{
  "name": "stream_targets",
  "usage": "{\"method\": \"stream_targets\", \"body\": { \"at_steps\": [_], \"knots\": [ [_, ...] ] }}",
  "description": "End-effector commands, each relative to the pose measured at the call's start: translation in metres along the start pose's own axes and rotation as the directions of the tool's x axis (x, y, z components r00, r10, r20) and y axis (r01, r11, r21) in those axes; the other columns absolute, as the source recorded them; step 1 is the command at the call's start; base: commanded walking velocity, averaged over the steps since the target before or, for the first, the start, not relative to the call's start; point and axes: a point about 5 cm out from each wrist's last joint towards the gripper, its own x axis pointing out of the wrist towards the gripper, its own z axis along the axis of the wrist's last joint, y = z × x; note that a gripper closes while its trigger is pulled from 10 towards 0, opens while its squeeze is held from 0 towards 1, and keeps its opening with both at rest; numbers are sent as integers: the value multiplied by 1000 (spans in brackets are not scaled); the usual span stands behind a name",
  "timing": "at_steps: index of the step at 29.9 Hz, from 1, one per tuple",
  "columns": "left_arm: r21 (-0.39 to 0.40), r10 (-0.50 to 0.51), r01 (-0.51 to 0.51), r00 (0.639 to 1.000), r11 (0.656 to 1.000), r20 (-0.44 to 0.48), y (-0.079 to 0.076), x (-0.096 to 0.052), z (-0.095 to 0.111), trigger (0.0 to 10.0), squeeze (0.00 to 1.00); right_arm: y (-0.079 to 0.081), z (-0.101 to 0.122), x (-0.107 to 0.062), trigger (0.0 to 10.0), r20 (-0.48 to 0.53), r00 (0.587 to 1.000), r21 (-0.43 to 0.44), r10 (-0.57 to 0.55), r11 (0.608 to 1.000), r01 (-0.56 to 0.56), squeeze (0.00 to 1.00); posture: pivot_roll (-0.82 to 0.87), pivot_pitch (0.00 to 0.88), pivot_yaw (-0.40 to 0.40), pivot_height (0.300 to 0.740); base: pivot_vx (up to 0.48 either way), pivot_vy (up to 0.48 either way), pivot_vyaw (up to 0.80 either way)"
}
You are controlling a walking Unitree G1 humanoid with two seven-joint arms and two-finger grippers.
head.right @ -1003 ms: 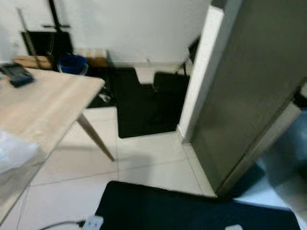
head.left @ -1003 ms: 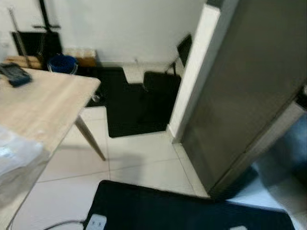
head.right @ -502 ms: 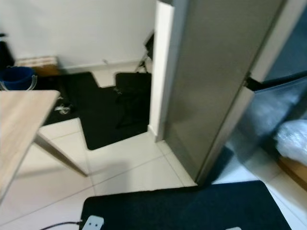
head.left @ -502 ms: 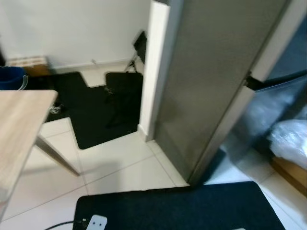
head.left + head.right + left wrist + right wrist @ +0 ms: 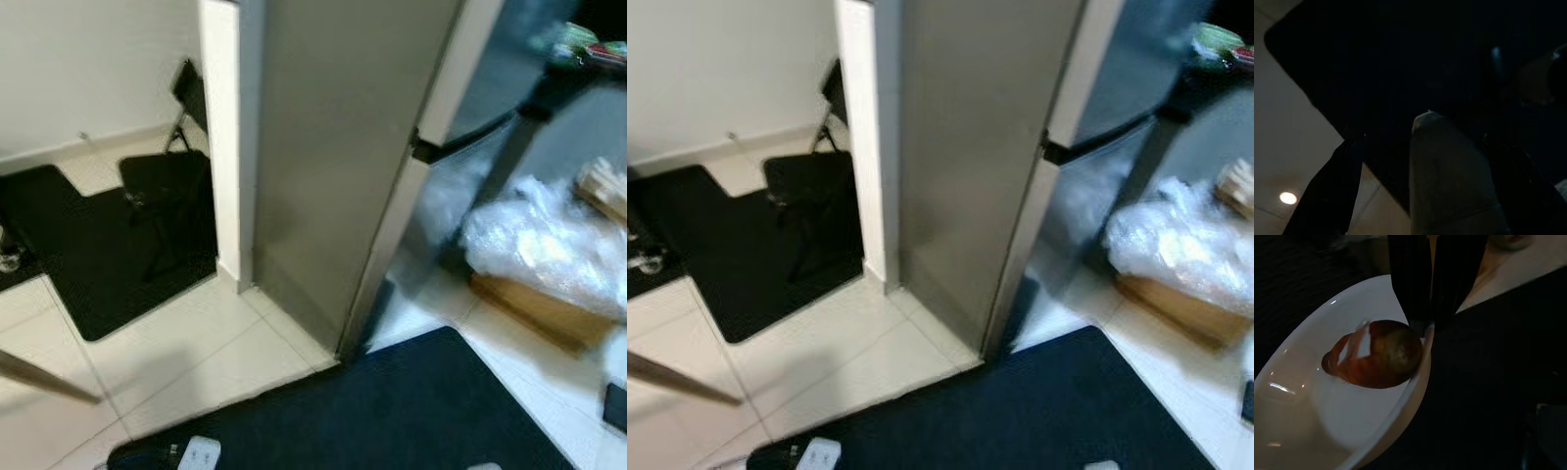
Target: Restocking fridge
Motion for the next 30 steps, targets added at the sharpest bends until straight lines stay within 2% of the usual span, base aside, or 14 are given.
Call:
{"method": "stream_targets", "body": {
  "at_steps": [1, 18, 24, 30],
  "knots": [
    [1, -6, 6, 1000, 1000, -16, -2, 0, -3, 10000, 0, -4, 2, 0, 10000, 8, 1000, -2, -15, 1000, 15, 0, 44, 0, -51, 740, 0, 0, -781],
    [38, -5, 6, 1000, 999, -17, -2, 0, -2, 10000, 0, -4, 0, 0, 10000, 5, 1000, -12, -18, 1000, 18, 0, 25, 0, -48, 740, 0, 0, -781],
    [41, 0, 1, 1000, 999, -10, 1, 0, 1, 10000, 0, -5, 1, 0, 10000, 15, 1000, -40, -18, 999, 19, 0, 25, 0, -48, 740, 0, 0, 0],
    [33, 1, 0, 1000, 999, -15, 2, 0, 1, 10000, 0, -1, 5, 0, 10000, 24, 1000, -69, -5, 998, 7, 0, 23, 0, -44, 740, 0, -409, 0]
  ]
}}
